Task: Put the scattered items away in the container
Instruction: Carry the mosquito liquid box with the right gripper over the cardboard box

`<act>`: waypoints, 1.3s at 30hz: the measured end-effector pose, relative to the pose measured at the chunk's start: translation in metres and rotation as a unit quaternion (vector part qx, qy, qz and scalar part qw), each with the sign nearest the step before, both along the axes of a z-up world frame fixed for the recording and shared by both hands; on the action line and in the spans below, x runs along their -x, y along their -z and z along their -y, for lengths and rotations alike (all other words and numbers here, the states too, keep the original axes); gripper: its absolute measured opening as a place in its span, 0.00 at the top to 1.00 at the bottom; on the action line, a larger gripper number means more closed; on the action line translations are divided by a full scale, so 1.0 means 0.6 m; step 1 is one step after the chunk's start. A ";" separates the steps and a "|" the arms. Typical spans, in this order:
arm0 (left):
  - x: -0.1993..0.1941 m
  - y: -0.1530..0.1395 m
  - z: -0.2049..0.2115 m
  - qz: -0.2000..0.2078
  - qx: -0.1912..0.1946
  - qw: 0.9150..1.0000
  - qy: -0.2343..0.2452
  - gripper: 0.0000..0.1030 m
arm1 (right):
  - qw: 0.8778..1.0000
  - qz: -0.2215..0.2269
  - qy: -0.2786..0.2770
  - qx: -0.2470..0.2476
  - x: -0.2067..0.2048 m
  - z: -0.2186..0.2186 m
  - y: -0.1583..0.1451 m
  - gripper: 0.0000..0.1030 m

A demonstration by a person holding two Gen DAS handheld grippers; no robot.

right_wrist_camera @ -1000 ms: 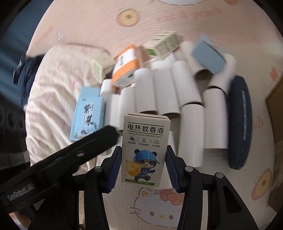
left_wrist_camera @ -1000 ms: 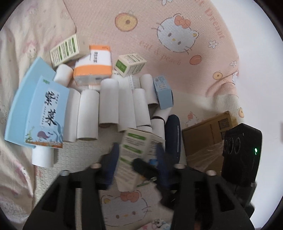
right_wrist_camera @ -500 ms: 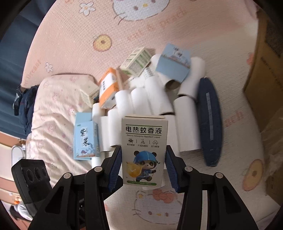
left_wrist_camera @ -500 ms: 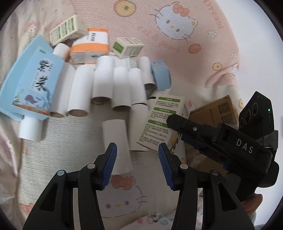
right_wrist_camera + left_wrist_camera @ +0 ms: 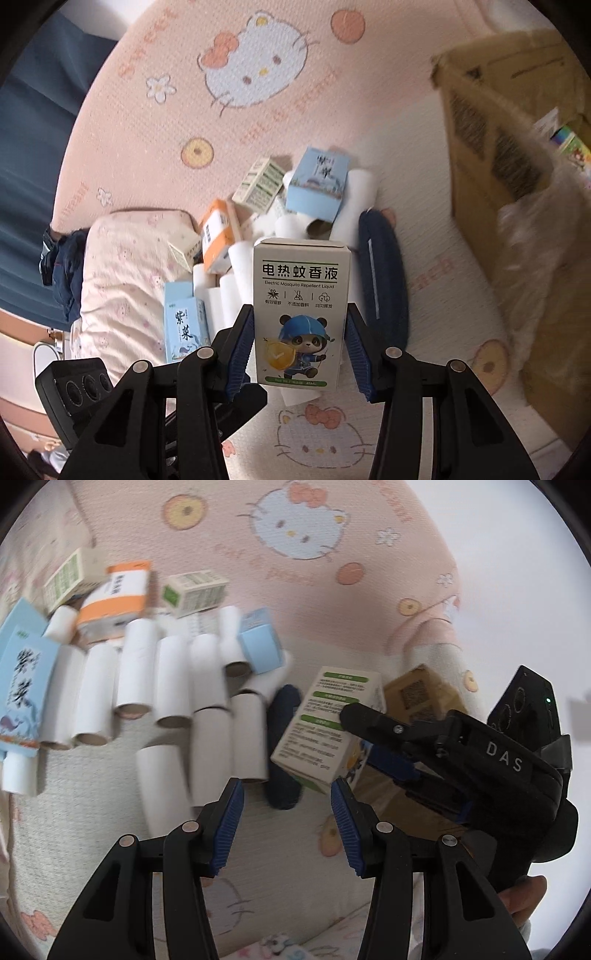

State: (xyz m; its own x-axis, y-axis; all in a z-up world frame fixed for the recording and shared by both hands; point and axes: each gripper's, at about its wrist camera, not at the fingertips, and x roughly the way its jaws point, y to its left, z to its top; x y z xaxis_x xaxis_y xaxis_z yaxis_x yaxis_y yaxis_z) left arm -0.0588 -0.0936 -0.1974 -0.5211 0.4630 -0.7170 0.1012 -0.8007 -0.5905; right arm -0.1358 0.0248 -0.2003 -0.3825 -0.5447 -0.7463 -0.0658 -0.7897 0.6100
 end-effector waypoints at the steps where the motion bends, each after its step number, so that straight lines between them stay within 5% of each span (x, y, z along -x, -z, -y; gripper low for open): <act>1: 0.003 -0.006 -0.008 -0.004 0.000 1.000 0.003 0.48 | 1.000 -0.002 0.004 0.004 0.000 -0.006 -0.005 0.56; 7: 0.028 -0.031 -0.037 -0.018 -0.019 1.000 -0.004 0.49 | 1.000 -0.013 0.020 0.010 0.000 -0.028 -0.033 0.56; 11: 0.051 -0.049 -0.054 -0.028 -0.043 0.999 -0.006 0.57 | 0.999 -0.023 0.031 0.011 0.000 -0.046 -0.054 0.56; 18: 0.091 -0.107 -0.106 -0.066 -0.030 0.997 0.013 0.61 | 0.996 -0.058 0.064 0.006 0.010 -0.100 -0.106 0.56; 39: 0.193 -0.174 -0.347 -0.077 -0.031 0.987 0.135 0.61 | 0.980 -0.074 0.186 -0.013 0.002 -0.351 -0.174 0.56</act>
State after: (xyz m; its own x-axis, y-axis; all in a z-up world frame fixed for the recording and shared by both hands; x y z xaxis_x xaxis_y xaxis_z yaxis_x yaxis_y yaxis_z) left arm -0.1748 0.1146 -0.0928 -0.4734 0.6403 -0.6049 -0.2059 -0.7481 -0.6308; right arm -0.1369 0.2354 -0.0961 -0.6563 -0.3278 -0.6796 -0.2648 -0.7433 0.6143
